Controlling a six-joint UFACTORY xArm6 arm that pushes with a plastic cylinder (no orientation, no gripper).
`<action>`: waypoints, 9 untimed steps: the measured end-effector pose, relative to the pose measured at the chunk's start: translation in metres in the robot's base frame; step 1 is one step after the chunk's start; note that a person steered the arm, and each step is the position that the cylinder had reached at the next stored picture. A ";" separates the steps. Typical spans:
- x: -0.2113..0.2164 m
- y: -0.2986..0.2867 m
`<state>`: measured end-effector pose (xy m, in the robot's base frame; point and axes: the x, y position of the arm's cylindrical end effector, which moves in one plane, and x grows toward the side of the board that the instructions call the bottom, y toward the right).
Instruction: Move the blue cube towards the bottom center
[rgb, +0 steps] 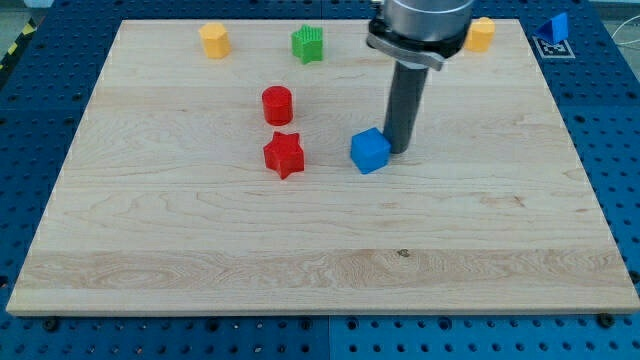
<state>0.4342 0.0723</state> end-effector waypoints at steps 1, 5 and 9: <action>-0.002 -0.022; -0.017 -0.082; 0.025 -0.016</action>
<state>0.4590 0.0558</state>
